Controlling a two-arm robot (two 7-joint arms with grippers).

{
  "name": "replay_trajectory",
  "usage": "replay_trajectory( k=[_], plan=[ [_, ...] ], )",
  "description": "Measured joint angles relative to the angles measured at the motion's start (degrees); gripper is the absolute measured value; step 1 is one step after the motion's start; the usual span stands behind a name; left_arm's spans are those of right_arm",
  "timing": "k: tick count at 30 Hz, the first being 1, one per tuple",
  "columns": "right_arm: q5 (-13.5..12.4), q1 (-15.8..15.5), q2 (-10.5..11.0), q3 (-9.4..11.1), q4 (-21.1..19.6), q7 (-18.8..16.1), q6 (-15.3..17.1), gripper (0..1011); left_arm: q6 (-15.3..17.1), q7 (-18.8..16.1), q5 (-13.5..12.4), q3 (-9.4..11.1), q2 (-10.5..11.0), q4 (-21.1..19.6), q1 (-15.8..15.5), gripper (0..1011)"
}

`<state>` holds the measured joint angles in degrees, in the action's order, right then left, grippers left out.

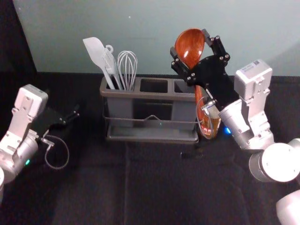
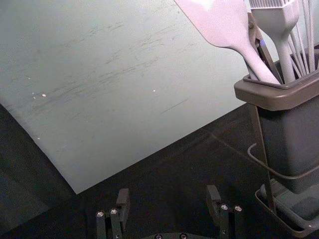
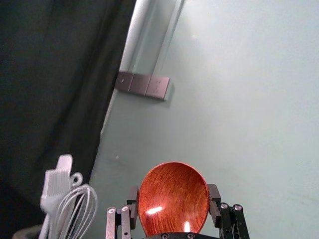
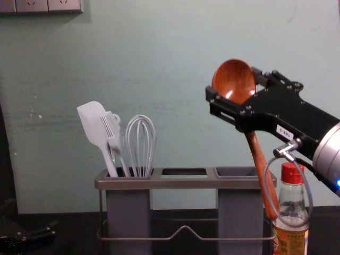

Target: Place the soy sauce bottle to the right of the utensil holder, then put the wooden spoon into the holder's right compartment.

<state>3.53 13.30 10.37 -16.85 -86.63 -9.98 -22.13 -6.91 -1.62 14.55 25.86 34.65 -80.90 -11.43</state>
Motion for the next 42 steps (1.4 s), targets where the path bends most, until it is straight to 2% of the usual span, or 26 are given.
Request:
replay_trajectory(
  k=[2, 6, 11, 33, 37, 42],
  plan=[
    [0.57, 0.24, -0.73, 0.25, 0.80, 0.57, -1.94, 839, 0.00, 0.00, 0.00, 0.00, 0.00, 0.00, 0.00, 1005],
    [1.03, 0.46, -1.58, 0.61, 1.47, 0.75, -3.41, 840, 0.00, 0.00, 0.00, 0.00, 0.00, 0.00, 0.00, 1005],
    [0.77, 0.23, -2.24, 1.15, 1.63, 0.39, -3.36, 840, 0.00, 0.00, 0.00, 0.00, 0.00, 0.00, 0.00, 1005],
    [0.85, 0.25, -2.11, 1.02, 1.57, 0.39, -3.40, 840, 0.00, 0.00, 0.00, 0.00, 0.00, 0.00, 0.00, 1005],
    [0.54, -0.60, -2.22, 1.60, 1.25, -0.22, -3.41, 840, 0.00, 0.00, 0.00, 0.00, 0.00, 0.00, 0.00, 1005],
    [0.08, -0.08, -2.29, 1.70, 1.25, -1.54, -2.91, 840, 0.00, 0.00, 0.00, 0.00, 0.00, 0.00, 0.00, 1005]
  ],
)
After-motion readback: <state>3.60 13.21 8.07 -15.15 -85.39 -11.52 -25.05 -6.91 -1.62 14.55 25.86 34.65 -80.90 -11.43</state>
